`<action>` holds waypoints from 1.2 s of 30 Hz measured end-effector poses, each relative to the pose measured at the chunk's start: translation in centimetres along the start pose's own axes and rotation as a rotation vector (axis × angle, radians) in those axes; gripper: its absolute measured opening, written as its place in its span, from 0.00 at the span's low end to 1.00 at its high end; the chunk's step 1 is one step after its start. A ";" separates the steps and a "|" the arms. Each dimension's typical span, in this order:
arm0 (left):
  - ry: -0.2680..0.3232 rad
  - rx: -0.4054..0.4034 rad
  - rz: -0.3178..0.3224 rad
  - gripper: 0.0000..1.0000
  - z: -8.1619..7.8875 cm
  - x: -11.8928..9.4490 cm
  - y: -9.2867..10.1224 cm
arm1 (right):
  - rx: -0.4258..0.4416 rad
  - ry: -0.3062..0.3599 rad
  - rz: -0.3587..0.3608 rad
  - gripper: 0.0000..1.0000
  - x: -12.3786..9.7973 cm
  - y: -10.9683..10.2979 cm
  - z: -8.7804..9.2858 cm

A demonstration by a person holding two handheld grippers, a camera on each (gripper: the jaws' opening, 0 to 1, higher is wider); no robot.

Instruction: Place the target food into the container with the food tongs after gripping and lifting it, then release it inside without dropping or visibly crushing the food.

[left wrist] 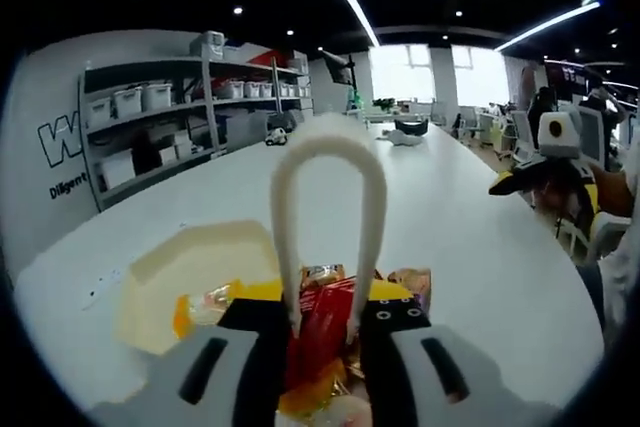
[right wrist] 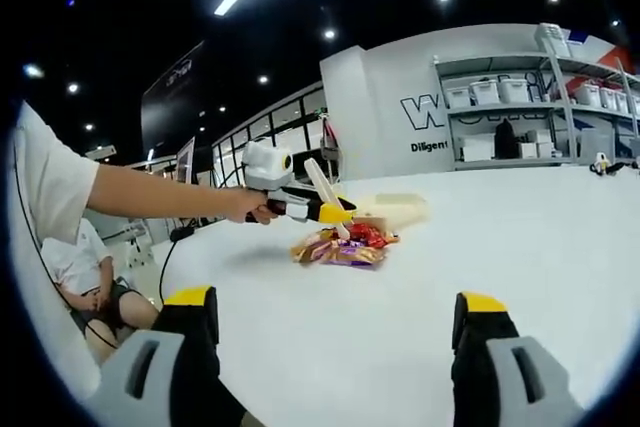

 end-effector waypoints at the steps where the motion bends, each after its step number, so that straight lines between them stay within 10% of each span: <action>1: 0.000 -0.011 0.010 0.24 0.1 0.0 0.1 | 0.002 0.000 0.000 0.97 0.0 0.0 0.0; 10: -0.017 -0.110 0.004 0.20 -0.2 0.0 0.4 | -0.005 -0.010 0.004 0.97 -0.1 -0.1 0.2; 15: 0.068 -0.210 0.073 0.21 -1.7 -0.5 0.9 | -0.007 -0.006 0.001 0.97 0.0 -0.2 0.0; 36: 0.021 -0.246 -0.151 0.21 -2.8 -0.3 -6.1 | -0.032 -0.033 -0.009 0.96 0.4 -0.6 -0.2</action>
Point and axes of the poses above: the point that each gripper's makers call its tool centre point, and the gripper's own axes: x roughly forward along the fingers, y roughly to its right, z roughly out of its underside, the point moved 9 cm from there along -x, roughly backward along the fingers, and after that the axes turned 6 degrees about -x, right-handed, at the moved point
